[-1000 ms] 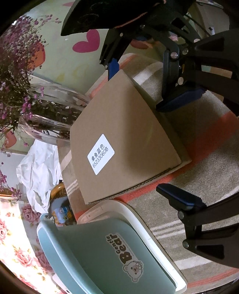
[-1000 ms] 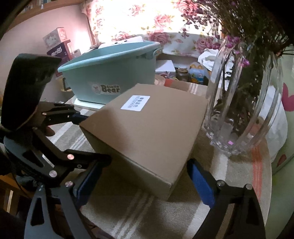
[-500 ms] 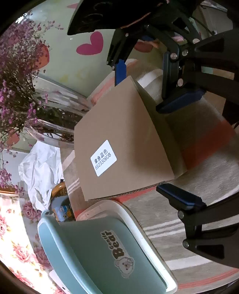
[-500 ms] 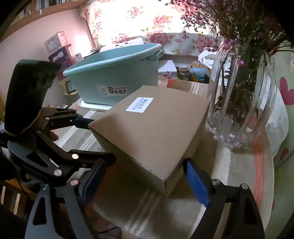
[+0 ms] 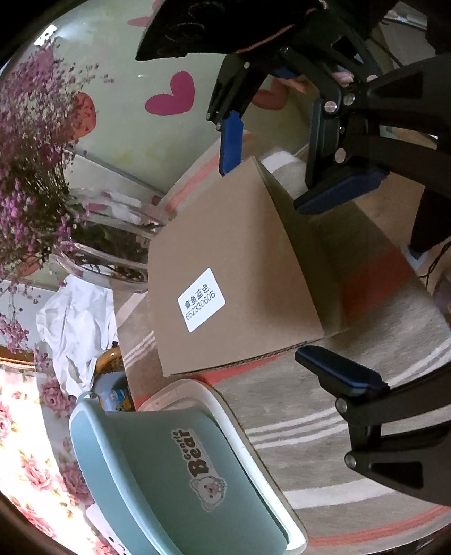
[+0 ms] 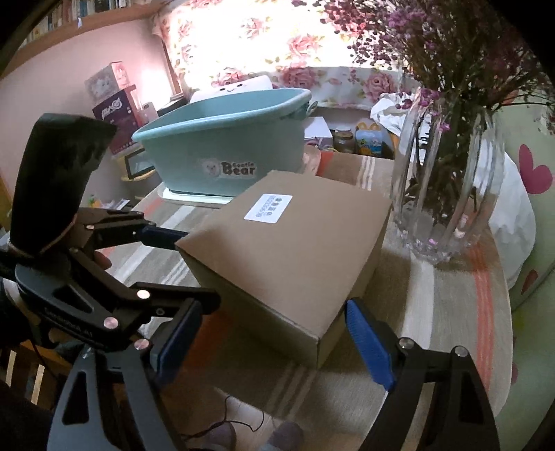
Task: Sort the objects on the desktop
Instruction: 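Clamp the cardboard box between both grippers and lift it off the table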
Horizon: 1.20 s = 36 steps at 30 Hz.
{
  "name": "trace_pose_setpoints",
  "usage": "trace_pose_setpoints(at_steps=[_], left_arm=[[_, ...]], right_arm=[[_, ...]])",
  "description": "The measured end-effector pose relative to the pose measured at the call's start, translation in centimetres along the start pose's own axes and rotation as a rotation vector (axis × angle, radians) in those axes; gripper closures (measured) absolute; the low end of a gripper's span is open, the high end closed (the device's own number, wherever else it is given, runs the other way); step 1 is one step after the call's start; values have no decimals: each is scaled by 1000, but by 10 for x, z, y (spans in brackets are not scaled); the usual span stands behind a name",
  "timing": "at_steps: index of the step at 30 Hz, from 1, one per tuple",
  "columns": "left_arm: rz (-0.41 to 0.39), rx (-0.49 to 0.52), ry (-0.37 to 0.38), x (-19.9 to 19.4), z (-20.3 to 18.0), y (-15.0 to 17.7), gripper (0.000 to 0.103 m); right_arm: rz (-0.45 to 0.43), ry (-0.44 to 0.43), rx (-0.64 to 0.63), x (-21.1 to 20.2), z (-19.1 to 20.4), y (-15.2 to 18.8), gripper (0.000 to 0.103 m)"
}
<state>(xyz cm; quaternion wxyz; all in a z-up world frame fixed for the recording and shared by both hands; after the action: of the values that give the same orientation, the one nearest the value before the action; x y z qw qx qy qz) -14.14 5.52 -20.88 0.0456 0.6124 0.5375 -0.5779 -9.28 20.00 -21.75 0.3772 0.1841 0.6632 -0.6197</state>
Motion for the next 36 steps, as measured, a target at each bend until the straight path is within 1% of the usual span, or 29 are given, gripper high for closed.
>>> trace_pose_setpoints(at_steps=[1,4,7,10,12,14,15,17,19,22,24,25,28,32,36], left_arm=[[-8,-1,3,-3,-1,1,23],[-21,-1,-3,-10,-5,3,23],[7,33,-35,-4,-9,7,23],[26,63,-57,0,-13,10,22],[28,76,-66,0,-14,10,21],[27,98,-87,-3,-14,9,21],[24,108,-104,-7,-13,7,21],[10,102,-132,-14,-6,0,21],[-8,81,-156,-20,4,-11,21],[-43,62,-191,-26,16,-33,21],[-61,55,-229,-26,21,-48,21],[-64,52,-251,-23,23,-55,21],[-71,41,-356,-10,29,-75,21],[-80,38,-451,4,35,-92,21],[-71,46,-483,15,43,-104,21]], right_arm=[[-8,-2,4,-4,1,1,15],[-28,-9,-2,-14,6,2,22],[-33,27,-64,-14,16,7,21],[-46,74,-97,-14,21,13,21],[-36,88,-36,-15,15,15,20],[-25,111,34,-18,6,16,10],[-19,132,73,-19,1,18,9],[3,156,144,-21,-9,20,8],[18,174,180,-19,-16,20,8],[21,203,208,-16,-23,20,8],[32,229,195,-11,-22,17,8],[39,248,185,-9,-21,15,8],[43,295,201,-7,-20,8,8],[46,332,212,-4,-18,2,8],[62,353,210,-2,-15,3,8]])
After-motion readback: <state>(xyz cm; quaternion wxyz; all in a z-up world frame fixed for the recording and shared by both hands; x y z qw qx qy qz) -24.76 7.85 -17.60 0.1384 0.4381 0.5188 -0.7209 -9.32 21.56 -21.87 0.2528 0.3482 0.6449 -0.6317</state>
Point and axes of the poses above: each gripper's, at about its wrist camera, not at the fingertips, and x roughly the way its jaws point, z to its left, y to its underside, the point moved 1 cm from there along x, roughly the way its jaws point, and after that the axes turned 8 degrees about y, right-handed, at the moved point
